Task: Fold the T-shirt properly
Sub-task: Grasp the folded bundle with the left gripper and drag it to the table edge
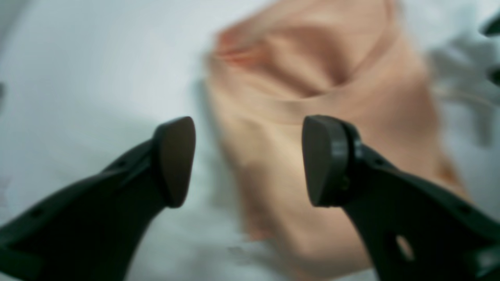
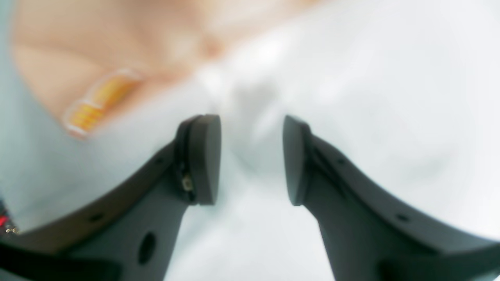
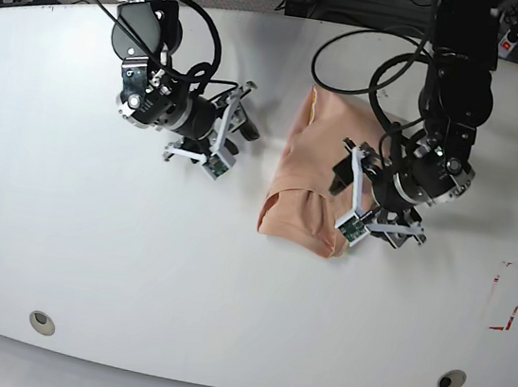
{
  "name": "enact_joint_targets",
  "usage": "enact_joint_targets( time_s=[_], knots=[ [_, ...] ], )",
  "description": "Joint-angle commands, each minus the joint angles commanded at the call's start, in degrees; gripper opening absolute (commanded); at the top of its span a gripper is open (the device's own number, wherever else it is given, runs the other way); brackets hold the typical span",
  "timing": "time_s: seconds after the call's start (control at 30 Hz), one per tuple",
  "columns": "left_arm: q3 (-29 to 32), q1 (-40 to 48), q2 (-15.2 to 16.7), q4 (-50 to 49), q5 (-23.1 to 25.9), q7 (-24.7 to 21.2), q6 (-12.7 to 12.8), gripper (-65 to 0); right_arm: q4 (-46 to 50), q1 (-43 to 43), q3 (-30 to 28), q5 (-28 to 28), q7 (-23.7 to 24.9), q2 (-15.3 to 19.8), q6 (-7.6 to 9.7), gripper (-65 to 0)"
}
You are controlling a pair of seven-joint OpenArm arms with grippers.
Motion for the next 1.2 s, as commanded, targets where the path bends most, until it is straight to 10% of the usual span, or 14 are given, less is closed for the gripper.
enact_joint_targets(
  time_s=[0.2,0.4,0.77,1.0,1.2],
  knots=[
    [0.7,3.4,2.5,-8.2,-0.1,-5.5,6.9,-16.4,0.0,0.0,6.4,0.0,-1.2,0.2,0.00,-41.1],
    [1.3,3.3,1.5,-21.6,-0.1,-11.7,7.5,-16.4,0.0,-0.3,9.6,0.0,-1.3,0.0,0.00,-41.1],
    [-14.5,0.5,-16.8,-26.9,-0.5,-13.1,7.2,-16.5,8.0,-1.7,9.7,0.0,-4.3,0.1,0.00,-41.1],
    [-24.2,0.6,-29.8,-37.6,-0.1,-16.0,-5.7,-16.5,14.1,-3.9,9.4,0.0,-5.7,-0.1,0.00,-41.1],
    [-25.6,0.7,-36.9,-43.4,-0.6,-16.1,-11.2,-16.7,16.4,-5.9,9.5,-0.1,-5.7,-0.1,0.00,-41.1]
  ],
)
